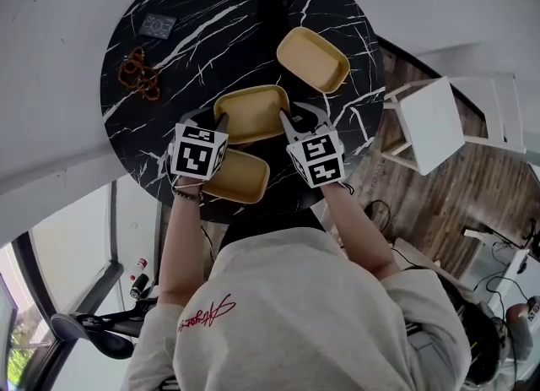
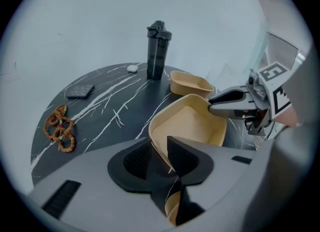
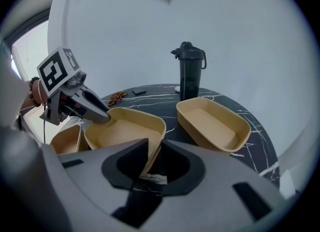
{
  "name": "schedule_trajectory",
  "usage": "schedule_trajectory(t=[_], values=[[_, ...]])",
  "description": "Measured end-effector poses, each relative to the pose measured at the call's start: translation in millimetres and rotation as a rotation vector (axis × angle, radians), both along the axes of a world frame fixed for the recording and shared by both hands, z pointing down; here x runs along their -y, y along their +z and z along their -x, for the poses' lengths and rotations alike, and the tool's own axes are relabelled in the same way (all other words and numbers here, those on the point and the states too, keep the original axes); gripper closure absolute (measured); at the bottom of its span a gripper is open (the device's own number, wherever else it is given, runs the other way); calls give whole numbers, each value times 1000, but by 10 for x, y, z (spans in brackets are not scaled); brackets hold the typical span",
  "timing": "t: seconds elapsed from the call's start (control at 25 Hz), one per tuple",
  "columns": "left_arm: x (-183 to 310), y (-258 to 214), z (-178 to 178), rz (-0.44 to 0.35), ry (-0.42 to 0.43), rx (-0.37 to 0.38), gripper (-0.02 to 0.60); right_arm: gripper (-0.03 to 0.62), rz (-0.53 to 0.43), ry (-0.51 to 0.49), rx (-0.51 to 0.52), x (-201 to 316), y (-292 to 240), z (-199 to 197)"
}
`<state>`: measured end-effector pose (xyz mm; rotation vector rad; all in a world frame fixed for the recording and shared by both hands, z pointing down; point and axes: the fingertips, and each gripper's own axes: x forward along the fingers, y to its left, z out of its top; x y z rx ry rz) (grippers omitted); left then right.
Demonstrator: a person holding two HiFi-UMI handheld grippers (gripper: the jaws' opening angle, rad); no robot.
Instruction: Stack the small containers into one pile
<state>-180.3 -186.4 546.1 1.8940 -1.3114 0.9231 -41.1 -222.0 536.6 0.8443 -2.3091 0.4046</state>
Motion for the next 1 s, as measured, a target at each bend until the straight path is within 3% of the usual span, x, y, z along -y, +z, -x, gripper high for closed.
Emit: schedule_trajectory(t=[0.48,1.0], values=[[1,-452,38,-89,-17,-9,488,510,-35,23,82,-49,-553,20],[-500,-727,191,-108,6,-2,493,510,-45,16,127,-684,-900,149]])
